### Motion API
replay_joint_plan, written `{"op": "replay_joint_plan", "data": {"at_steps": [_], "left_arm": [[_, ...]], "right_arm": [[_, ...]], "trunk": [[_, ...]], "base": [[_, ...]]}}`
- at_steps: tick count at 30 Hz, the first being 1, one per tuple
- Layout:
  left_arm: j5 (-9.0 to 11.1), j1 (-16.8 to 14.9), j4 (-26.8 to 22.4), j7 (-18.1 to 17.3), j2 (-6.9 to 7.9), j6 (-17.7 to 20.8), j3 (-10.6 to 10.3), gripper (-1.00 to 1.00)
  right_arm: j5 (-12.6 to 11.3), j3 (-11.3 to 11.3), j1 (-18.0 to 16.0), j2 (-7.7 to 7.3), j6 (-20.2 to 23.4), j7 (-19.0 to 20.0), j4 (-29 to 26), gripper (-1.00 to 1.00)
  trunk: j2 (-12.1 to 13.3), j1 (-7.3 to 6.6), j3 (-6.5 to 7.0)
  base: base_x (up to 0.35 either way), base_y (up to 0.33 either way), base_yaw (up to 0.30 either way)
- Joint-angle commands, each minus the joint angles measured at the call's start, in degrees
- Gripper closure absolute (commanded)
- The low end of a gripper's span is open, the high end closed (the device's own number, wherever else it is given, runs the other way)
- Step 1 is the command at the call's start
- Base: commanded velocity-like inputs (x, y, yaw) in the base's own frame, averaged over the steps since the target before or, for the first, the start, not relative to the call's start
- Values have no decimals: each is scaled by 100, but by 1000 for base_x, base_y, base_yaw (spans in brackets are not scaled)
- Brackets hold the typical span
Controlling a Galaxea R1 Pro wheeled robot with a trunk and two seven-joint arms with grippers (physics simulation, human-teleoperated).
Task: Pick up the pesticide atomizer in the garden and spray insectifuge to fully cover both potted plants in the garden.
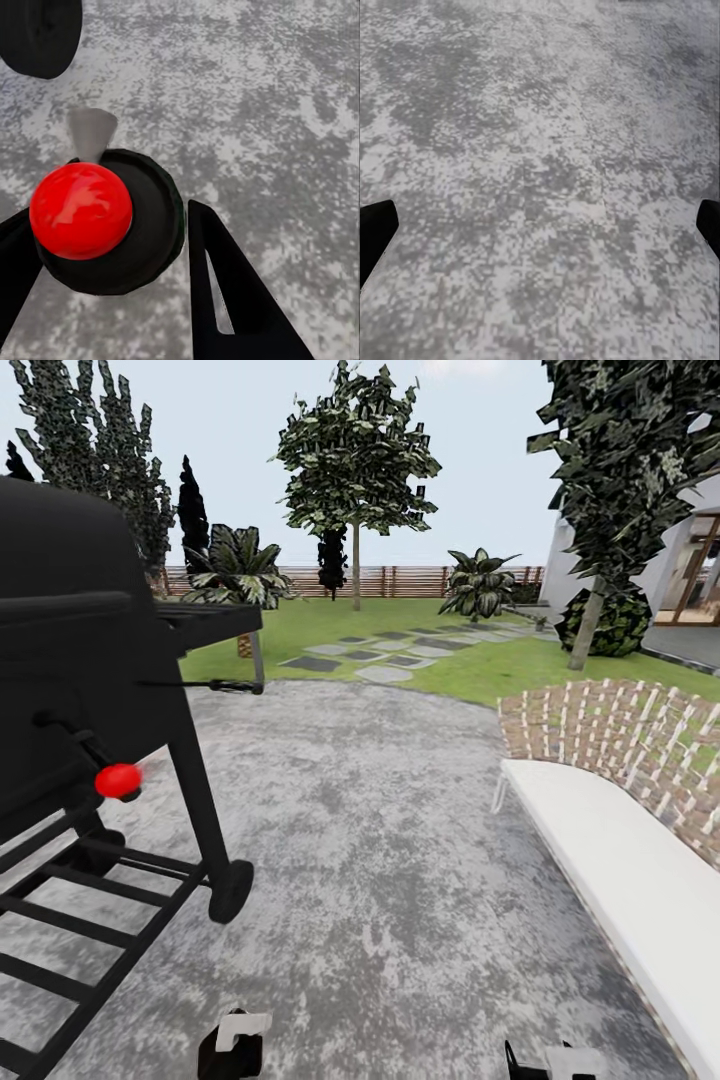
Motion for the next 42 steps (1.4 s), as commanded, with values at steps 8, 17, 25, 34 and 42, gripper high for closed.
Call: {"op": "replay_joint_plan", "data": {"at_steps": [8, 17, 25, 34, 42], "left_arm": [[12, -3, 4, 18, 0, -19, -16, 100], [12, -3, 4, 18, 0, -19, -17, 100], [12, -3, 4, 18, 1, -19, -18, 100], [12, -3, 4, 18, 0, -19, -18, 100], [12, -3, 4, 18, 0, -19, -18, 100]], "right_arm": [[24, 0, -3, 0, -14, -24, 3, -100], [24, 0, -3, 0, -14, -24, 3, -100], [24, 0, -3, 0, -14, -24, 3, -100], [24, 0, -3, 0, -10, -24, 3, -100], [24, 4, -3, 0, -11, -24, 3, -100]], "trunk": [[-2, 2, -5], [-2, 2, -5], [-2, 2, -5], [-2, 2, 15], [-2, 2, 38]], "base": [[340, 0, 0], [340, 0, 0], [340, 0, 0], [340, -47, -119], [317, -114, -150]]}}
